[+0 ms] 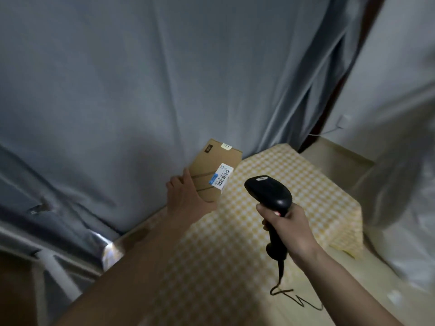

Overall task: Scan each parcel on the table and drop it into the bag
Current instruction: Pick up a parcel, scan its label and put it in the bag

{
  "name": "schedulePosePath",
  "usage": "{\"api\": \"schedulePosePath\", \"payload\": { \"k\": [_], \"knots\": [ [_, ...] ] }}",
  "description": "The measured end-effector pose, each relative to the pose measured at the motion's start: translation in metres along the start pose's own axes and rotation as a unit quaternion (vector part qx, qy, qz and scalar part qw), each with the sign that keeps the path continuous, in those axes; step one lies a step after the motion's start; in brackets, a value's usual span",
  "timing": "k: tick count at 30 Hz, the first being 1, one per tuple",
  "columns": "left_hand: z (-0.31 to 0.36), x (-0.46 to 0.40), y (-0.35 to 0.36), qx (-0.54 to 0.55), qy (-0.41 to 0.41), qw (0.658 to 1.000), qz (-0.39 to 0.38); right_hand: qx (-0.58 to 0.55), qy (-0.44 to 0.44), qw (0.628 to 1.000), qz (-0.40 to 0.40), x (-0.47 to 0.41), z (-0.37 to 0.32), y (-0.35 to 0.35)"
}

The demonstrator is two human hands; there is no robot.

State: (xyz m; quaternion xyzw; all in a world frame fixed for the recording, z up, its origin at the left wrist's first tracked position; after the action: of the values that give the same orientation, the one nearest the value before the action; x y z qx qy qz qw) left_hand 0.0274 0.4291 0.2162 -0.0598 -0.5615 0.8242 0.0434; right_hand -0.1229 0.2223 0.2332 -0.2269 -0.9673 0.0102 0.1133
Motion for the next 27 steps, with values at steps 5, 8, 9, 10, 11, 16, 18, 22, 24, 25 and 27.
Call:
{"api": "schedulePosePath", "payload": {
  "k": [5,8,9,10,11,16,18,22,24,25,27],
  "knots": [
    [0.108,0.006,0.049,0.024,0.044,0.998,-0.050,-0.006,0.009,0.998,0.058,0.000,0.007,-0.105],
    [0.184,0.014,0.083,0.024,0.085,0.994,-0.071,-0.018,0.020,0.994,0.104,0.001,0.014,-0.180],
    [0.210,0.017,0.095,0.022,0.100,0.992,-0.077,-0.024,0.023,0.993,0.116,0.002,0.016,-0.205],
    [0.235,0.020,0.106,0.019,0.112,0.990,-0.084,-0.028,0.026,0.991,0.128,0.002,0.018,-0.229],
    [0.260,0.023,0.118,0.017,0.122,0.988,-0.091,-0.030,0.027,0.989,0.141,0.002,0.020,-0.253],
    [0.377,0.042,0.170,0.031,0.181,0.976,-0.116,-0.044,0.036,0.977,0.206,0.004,0.029,-0.365],
    [0.418,0.052,0.186,0.041,0.199,0.971,-0.124,-0.055,0.040,0.971,0.229,0.006,0.032,-0.402],
    [0.487,0.069,0.208,0.051,0.233,0.962,-0.132,-0.073,0.046,0.961,0.263,0.008,0.035,-0.460],
    [0.516,0.072,0.216,0.058,0.244,0.958,-0.138,-0.078,0.045,0.957,0.274,0.006,0.034,-0.483],
    [0.530,0.072,0.220,0.064,0.245,0.957,-0.145,-0.081,0.045,0.955,0.281,0.004,0.034,-0.493],
    [0.556,0.070,0.229,0.077,0.240,0.954,-0.162,-0.088,0.044,0.952,0.291,-0.001,0.033,-0.510]
  ]
}}
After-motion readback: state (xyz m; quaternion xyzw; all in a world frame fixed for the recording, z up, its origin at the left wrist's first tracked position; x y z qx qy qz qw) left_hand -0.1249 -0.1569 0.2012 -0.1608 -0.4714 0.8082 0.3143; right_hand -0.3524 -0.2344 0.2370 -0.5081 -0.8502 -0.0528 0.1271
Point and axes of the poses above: each hand's wrist, its own x-axis away from the middle knuckle, its own y-axis out of the palm, z = x × y, the point moved 10 cm from there along -x, towards the middle knuckle, and after that the axes turned 2 degrees about y, right-handed, at the moved point
